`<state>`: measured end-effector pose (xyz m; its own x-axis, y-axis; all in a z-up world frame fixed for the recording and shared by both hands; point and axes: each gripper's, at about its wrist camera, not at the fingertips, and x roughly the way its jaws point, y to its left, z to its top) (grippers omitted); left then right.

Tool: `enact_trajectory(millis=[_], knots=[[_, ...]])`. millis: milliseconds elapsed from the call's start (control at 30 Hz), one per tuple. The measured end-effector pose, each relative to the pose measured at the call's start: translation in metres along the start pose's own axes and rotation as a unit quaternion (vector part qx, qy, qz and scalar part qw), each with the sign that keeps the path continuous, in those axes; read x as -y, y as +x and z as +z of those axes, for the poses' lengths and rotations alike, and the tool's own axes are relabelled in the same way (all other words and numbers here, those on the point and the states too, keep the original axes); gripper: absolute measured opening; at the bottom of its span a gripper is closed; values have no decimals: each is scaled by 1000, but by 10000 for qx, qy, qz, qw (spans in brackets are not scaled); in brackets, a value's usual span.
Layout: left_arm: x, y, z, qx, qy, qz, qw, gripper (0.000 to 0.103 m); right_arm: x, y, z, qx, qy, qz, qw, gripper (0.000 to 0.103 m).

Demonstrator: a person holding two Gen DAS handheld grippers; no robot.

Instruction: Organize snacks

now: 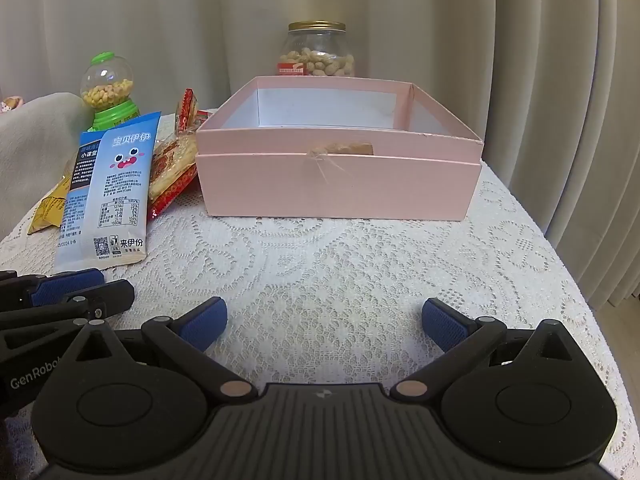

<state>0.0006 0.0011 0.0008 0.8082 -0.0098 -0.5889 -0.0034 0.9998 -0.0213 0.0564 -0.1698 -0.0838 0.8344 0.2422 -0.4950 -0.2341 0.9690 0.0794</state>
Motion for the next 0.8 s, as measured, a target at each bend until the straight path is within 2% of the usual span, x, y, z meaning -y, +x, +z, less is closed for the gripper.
enact_trajectory(millis=[800], knots=[[1,0,0,0,-29,-14,10000,31,0,0,0,-2,4,2,10000,103]])
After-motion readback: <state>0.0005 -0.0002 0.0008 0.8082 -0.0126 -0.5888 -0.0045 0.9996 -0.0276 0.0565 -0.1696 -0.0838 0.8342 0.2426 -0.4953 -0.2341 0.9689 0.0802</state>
